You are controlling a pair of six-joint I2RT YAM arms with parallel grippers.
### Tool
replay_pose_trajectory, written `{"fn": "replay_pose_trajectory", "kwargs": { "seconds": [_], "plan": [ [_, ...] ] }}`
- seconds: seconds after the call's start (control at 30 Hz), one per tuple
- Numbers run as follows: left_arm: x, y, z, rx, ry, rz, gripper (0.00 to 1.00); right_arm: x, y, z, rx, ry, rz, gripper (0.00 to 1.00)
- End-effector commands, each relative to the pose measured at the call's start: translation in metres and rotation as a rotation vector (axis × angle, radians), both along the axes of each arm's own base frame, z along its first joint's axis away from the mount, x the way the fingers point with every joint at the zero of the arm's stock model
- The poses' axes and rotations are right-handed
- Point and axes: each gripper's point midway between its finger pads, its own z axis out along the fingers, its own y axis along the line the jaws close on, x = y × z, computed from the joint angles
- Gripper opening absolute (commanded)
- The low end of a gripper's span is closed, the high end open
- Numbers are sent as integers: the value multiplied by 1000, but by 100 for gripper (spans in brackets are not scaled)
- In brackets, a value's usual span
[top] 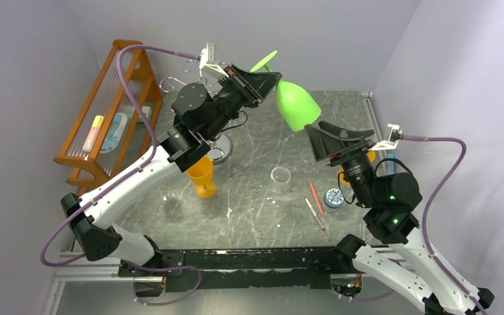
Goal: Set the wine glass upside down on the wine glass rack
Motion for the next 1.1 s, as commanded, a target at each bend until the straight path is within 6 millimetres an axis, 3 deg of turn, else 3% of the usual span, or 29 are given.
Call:
{"fn": "replay_pose_trajectory", "kwargs": {
  "seconds": [0.0, 0.13, 0.23, 0.37, 0.57, 0.9, 1.07],
  "plan": [
    [-5, 18, 13, 211, -261, 108, 5, -3, -11, -19, -74, 134, -31, 90],
    [-19, 13, 7, 362, -456, 64, 5, -17, -16, 22, -69, 109, -4, 87],
    [-25, 8, 0, 461, -572, 36, 5, -23, -7, 47, -48, 151, 67, 86],
    [-34, 4, -9, 523, -733, 17, 5, -20, 5, 58, 14, 294, 131, 85],
    [-50, 3, -9, 573, -913, -9, 5, -13, 30, 76, 71, 357, 223, 71],
    [-53, 2, -17, 622, -921, -51, 5, 18, 62, 74, 66, 457, 237, 65],
    [-49, 1, -32, 637, -900, -46, 5, 30, 82, 59, 79, 528, 273, 36]
  ]
}}
